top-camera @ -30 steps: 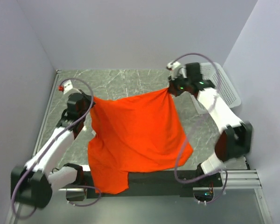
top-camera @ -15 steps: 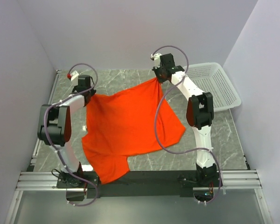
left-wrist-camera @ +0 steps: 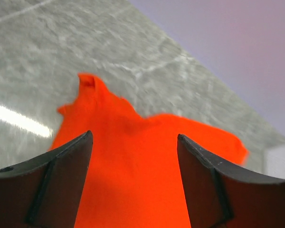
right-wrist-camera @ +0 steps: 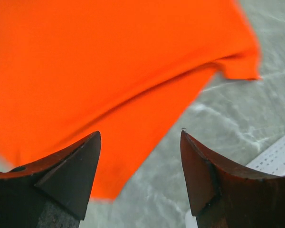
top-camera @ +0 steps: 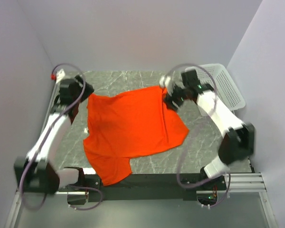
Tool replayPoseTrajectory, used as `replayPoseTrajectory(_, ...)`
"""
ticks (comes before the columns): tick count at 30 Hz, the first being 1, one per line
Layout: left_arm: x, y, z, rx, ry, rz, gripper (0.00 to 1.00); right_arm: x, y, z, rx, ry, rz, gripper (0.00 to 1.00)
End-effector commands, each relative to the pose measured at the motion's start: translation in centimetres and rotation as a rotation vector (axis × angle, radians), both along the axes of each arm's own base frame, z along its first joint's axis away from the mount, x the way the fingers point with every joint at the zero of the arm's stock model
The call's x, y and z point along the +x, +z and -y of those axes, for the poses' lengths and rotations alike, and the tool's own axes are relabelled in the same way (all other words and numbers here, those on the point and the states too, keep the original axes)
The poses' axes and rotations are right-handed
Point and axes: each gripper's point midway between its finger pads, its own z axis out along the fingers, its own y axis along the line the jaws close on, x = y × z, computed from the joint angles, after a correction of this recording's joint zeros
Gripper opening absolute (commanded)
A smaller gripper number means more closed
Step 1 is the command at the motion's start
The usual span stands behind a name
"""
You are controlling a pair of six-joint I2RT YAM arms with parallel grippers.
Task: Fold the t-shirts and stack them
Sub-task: Flatten the tshirt out
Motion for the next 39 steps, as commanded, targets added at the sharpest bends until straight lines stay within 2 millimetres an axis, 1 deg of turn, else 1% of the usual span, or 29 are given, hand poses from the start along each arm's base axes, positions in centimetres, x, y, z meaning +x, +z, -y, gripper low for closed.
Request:
replayPoseTrajectory(1, -7.2, -1.8, 1.8, -0.141, -0.056, -0.065, 0.76, -11.8, -1.1, 0.0, -0.029, 0.557, 0.051, 0.74)
replayPoseTrajectory(2, -8.9, -2.6, 2.9, -0.195, -0.097, -0.097, 0.75, -14.6, -4.5, 1.2, -0.059, 0.585, -0.012, 0.74)
replayPoseTrajectory(3, -10.7, -4.8, 3.4, -0.256, -0.082, -0.149, 0.75, -15.1, -5.2, 1.7, -0.083, 0.612, 0.030, 0.74)
replayPoseTrajectory(4, -12.2, -4.5, 3.9, -0.300, -0.091, -0.140, 0.74, -15.7, -5.1, 2.2, -0.102, 0.610, 0.073, 0.74)
replayPoseTrajectory(5, -13.8, -5.5, 4.9, -0.383, -0.099, -0.193, 0.72, -17.3, -7.3, 2.8, -0.115, 0.608, 0.037, 0.74)
replayPoseTrajectory(6, -15.3, -7.5, 5.2, -0.417, -0.089, -0.245, 0.72, -17.3, -7.8, 3.2, -0.139, 0.609, 0.060, 0.74)
replayPoseTrajectory(7, -16.5, -7.4, 5.6, -0.450, -0.094, -0.234, 0.71, -17.6, -7.9, 3.5, -0.151, 0.607, 0.079, 0.74)
replayPoseTrajectory(8, -17.4, -8.1, 5.9, -0.494, -0.075, -0.252, 0.70, -18.6, -9.3, 3.9, -0.156, 0.603, 0.052, 0.73)
replayPoseTrajectory(9, -18.7, -10.0, 6.3, -0.521, -0.076, -0.298, 0.70, -18.5, -9.6, 4.1, -0.170, 0.602, 0.067, 0.73)
replayPoseTrajectory(10, -19.3, -9.9, 6.5, -0.540, -0.073, -0.283, 0.69, -18.5, -9.9, 4.2, -0.177, 0.595, 0.071, 0.73)
replayPoseTrajectory(11, -20.0, -11.0, 6.6, -0.562, -0.059, -0.310, 0.70, -18.9, -10.9, 4.5, -0.186, 0.588, 0.057, 0.73)
replayPoseTrajectory(13, -20.8, -12.0, 6.7, -0.563, -0.031, -0.354, 0.71, -18.5, -11.8, 4.7, -0.212, 0.567, 0.056, 0.72)
replayPoseTrajectory(14, -21.1, -12.6, 6.7, -0.557, -0.020, -0.377, 0.71, -18.7, -12.5, 4.7, -0.217, 0.566, 0.043, 0.72)
replayPoseTrajectory(15, -21.4, -13.2, 6.6, -0.546, -0.006, -0.408, 0.71, -18.2, -12.7, 4.6, -0.219, 0.553, 0.054, 0.72)
replayPoseTrajectory(16, -21.8, -14.5, 6.5, -0.515, 0.020, -0.465, 0.71, -18.1, -13.2, 4.7, -0.229, 0.544, 0.037, 0.71)
replayPoseTrajectory(18, -22.1, -15.3, 6.4, -0.489, 0.053, -0.521, 0.69, -17.8, -13.5, 4.6, -0.232, 0.535, 0.034, 0.70)
replayPoseTrajectory(19, -22.7, -16.4, 6.6, -0.458, 0.060, -0.583, 0.68, -17.7, -13.8, 4.6, -0.239, 0.532, 0.026, 0.70)
replayPoseTrajectory(21, -22.7, -16.9, 6.4, -0.422, 0.094, -0.617, 0.66, -17.5, -13.9, 4.4, -0.239, 0.524, 0.029, 0.68)
replayPoseTrajectory(22, -23.2, -17.6, 6.3, -0.388, 0.105, -0.659, 0.64, -17.5, -14.0, 4.4, -0.244, 0.525, 0.029, 0.68)
replayPoseTrajectory(25, -23.7, -18.5, 6.5, -0.340, 0.111, -0.714, 0.60, -17.4, -14.1, 4.4, -0.245, 0.522, 0.027, 0.66)
replayPoseTrajectory(28, -24.6, -19.2, 6.7, -0.310, 0.107, -0.744, 0.54, -17.4, -14.2, 4.3, -0.247, 0.524, 0.027, 0.62)
replayPoseTrajectory(29, -24.8, -19.5, 6.8, -0.305, 0.100, -0.753, 0.51, -17.4, -14.3, 4.3, -0.247, 0.521, 0.025, 0.59)
replayPoseTrajectory(31, -25.2, -20.0, 7.0, -0.297, 0.086, -0.776, 0.48, -17.4, -14.3, 4.2, -0.248, 0.525, 0.021, 0.56)
replayPoseTrajectory(33, -25.5, -20.3, 7.1, -0.278, 0.069, -0.793, 0.43, -17.4, -14.4, 4.2, -0.253, 0.529, 0.012, 0.50)
replayPoseTrajectory(34, -25.7, -20.5, 7.2, -0.266, 0.059, -0.806, 0.40, -17.4, -14.6, 4.2, -0.255, 0.529, 0.002, 0.47)
replayPoseTrajectory(36, -25.8, -20.5, 7.1, -0.245, 0.053, -0.811, 0.36, -17.7, -14.8, 4.2, -0.261, 0.537, -0.011, 0.39)
replayPoseTrajectory(37, -25.9, -20.5, 7.1, -0.236, 0.041, -0.814, 0.31, -17.8, -14.8, 4.2, -0.262, 0.542, -0.015, 0.36)
replayPoseTrajectory(38, -26.1, -20.5, 7.1, -0.234, 0.036, -0.819, 0.29, -18.3, -14.9, 4.4, -0.267, 0.556, -0.032, 0.29)
replayPoseTrajectory(39, -26.3, -20.5, 7.4, -0.240, 0.022, -0.826, 0.27, -18.4, -14.7, 4.5, -0.269, 0.566, -0.028, 0.25)
